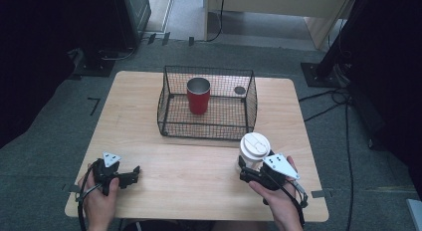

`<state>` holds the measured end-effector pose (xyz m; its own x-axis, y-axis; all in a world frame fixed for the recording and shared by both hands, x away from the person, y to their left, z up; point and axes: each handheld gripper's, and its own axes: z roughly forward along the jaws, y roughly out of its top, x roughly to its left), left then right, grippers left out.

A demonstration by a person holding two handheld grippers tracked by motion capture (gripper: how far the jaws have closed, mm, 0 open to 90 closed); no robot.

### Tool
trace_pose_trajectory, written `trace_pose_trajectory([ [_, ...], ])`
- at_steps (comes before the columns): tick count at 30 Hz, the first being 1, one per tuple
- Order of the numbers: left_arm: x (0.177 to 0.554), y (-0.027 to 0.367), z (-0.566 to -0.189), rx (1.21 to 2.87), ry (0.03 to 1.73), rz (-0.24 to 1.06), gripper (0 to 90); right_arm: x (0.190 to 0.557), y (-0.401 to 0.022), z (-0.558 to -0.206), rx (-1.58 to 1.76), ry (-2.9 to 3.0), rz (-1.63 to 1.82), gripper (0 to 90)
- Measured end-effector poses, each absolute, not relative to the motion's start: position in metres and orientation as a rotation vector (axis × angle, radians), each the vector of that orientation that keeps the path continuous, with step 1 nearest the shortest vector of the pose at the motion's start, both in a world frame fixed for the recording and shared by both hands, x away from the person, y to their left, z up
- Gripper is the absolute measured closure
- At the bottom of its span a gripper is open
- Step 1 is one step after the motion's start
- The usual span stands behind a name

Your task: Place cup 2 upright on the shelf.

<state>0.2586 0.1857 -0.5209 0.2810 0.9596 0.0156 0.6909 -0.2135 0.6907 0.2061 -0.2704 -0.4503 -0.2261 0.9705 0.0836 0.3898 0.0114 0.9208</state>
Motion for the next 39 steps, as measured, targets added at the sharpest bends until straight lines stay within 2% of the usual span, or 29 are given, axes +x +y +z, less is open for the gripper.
trace_pose_trajectory([
  [18,0.259,0.186,-0.521,1.982,1.475,0.61,0.0,0.22,-0.262,-0.458,1.447,1.639,1.174,15.4],
  [39,0.259,0.186,-0.521,1.98,1.475,0.61,0.0,0.22,-0.25,-0.441,1.371,1.63,1.223,16.2],
])
